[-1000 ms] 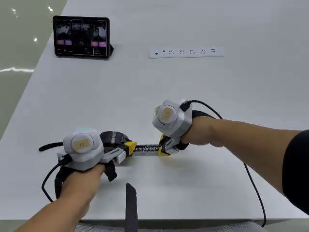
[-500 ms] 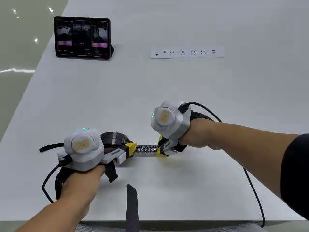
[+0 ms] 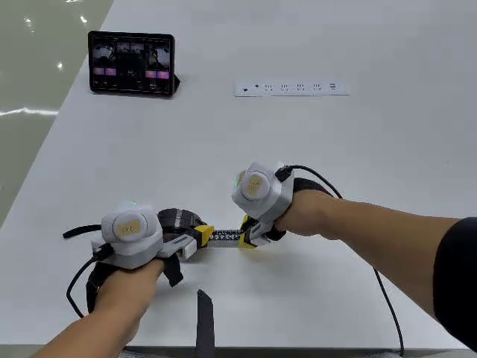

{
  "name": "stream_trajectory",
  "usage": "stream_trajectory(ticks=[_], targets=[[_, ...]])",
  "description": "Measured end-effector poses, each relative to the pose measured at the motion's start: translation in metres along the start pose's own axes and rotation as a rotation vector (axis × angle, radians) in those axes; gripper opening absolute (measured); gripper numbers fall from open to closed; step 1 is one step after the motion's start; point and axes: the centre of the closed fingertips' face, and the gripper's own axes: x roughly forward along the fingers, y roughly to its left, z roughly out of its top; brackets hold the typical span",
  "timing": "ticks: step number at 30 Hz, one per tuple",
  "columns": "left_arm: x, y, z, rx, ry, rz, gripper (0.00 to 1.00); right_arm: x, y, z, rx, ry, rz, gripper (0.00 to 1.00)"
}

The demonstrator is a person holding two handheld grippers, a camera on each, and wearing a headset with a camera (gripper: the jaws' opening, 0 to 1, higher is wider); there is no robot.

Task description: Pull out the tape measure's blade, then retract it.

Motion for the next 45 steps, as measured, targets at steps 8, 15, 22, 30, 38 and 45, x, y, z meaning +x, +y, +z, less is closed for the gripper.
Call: stream_trajectory(ticks=[8, 15, 22, 30, 38, 45], targets=[[0.000, 0.001, 0.000, -0.001, 0.000, 0.001, 0.62, 0.003, 0.001, 0.004, 0.002, -0.003, -0.003, 0.10], [0.000, 0.000, 0.000, -0.005, 0.003, -0.002, 0.62, 0.005, 0.001, 0.007, 0.004, -0.012, -0.002, 0.10], [0.001, 0.000, 0.000, -0.011, 0.005, -0.004, 0.62, 0.008, 0.001, 0.013, 0.029, -0.047, 0.011, 0.10], [0.000, 0.000, 0.000, -0.013, 0.006, -0.001, 0.62, 0.014, 0.003, 0.019, -0.001, -0.057, -0.002, 0.10], [0.001, 0.000, 0.000, -0.017, 0.005, 0.001, 0.62, 0.017, 0.002, 0.023, -0.013, -0.057, 0.006, 0.11], [0.000, 0.000, 0.000, -0.017, 0.005, 0.000, 0.62, 0.019, 0.004, 0.029, -0.018, -0.077, -0.001, 0.11]])
